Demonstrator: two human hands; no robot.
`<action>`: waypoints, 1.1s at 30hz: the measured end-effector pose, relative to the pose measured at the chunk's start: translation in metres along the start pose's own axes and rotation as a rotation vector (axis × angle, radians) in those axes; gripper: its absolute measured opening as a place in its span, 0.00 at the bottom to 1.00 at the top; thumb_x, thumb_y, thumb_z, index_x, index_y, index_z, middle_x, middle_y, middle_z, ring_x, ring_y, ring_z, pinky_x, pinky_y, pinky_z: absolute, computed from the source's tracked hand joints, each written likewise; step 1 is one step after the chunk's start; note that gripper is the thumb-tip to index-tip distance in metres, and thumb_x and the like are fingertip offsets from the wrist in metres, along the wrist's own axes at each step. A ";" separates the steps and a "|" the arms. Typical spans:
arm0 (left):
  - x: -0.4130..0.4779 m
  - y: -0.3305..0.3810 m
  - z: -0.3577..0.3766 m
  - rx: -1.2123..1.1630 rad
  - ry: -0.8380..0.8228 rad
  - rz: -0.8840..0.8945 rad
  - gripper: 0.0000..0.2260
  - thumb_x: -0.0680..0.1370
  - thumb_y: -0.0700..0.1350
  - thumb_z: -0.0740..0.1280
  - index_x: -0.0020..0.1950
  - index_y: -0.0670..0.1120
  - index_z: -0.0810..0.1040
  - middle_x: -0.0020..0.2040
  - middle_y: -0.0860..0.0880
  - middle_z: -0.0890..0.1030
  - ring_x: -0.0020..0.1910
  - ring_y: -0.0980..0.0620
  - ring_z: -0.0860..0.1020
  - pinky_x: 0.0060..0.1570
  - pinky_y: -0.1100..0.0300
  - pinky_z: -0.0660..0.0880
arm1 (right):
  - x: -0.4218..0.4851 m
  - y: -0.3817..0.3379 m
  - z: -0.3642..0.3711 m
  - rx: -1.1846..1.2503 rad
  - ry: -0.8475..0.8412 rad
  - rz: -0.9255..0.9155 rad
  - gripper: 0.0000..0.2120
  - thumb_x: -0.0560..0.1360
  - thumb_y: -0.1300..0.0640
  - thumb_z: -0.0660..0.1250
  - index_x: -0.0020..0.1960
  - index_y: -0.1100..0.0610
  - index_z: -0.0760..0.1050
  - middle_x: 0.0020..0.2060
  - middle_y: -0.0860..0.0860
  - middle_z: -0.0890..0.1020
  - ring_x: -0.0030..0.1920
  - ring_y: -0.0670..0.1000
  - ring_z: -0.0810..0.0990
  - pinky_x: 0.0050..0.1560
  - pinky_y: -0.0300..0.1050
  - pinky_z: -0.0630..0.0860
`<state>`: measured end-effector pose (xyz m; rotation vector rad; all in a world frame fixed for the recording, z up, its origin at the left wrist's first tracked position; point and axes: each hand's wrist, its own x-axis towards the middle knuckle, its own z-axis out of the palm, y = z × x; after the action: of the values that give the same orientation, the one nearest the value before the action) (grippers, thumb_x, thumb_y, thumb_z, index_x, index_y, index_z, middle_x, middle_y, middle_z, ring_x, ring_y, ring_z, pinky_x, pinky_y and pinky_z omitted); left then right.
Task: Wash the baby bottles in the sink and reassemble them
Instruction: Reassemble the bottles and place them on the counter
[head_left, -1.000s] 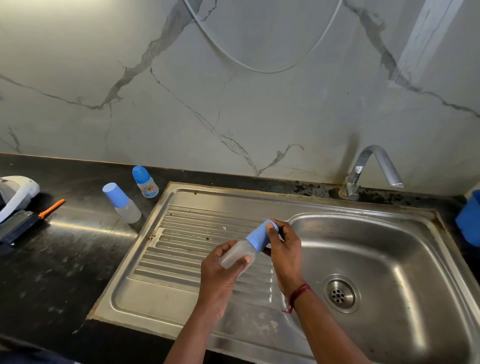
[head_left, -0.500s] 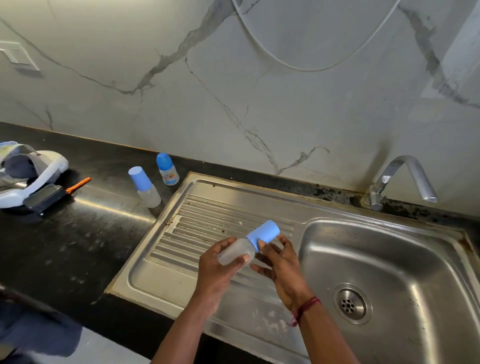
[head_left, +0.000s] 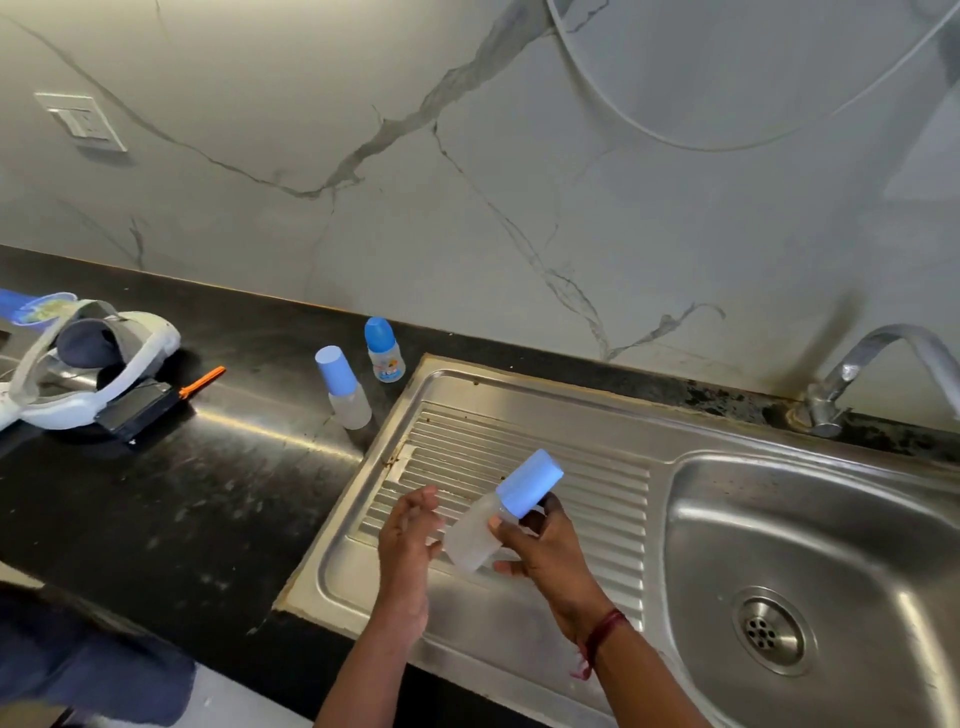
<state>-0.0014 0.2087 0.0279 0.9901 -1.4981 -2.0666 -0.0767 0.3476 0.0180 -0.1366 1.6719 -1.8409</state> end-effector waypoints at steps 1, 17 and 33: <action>0.008 0.005 -0.009 -0.017 0.036 0.014 0.14 0.71 0.46 0.71 0.55 0.44 0.80 0.54 0.50 0.81 0.53 0.51 0.77 0.49 0.52 0.74 | 0.004 0.002 0.009 -0.044 0.016 -0.019 0.21 0.74 0.61 0.73 0.63 0.50 0.69 0.56 0.53 0.80 0.48 0.49 0.84 0.42 0.44 0.81; 0.118 0.066 -0.136 -0.153 0.498 0.147 0.09 0.78 0.38 0.67 0.46 0.53 0.78 0.41 0.52 0.79 0.41 0.57 0.77 0.44 0.59 0.73 | 0.080 0.001 0.172 -0.683 -0.081 -0.304 0.30 0.71 0.47 0.74 0.69 0.49 0.66 0.63 0.46 0.78 0.61 0.48 0.76 0.61 0.49 0.75; 0.167 0.073 -0.190 -0.172 0.496 0.095 0.09 0.78 0.39 0.67 0.46 0.54 0.78 0.44 0.53 0.80 0.44 0.57 0.78 0.46 0.58 0.73 | 0.112 0.021 0.250 -0.923 -0.167 -0.408 0.29 0.73 0.50 0.72 0.71 0.47 0.64 0.66 0.46 0.76 0.63 0.53 0.75 0.59 0.49 0.73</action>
<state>0.0210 -0.0533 0.0111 1.2228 -1.0715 -1.6847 -0.0369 0.0757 0.0075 -1.0425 2.3528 -1.1031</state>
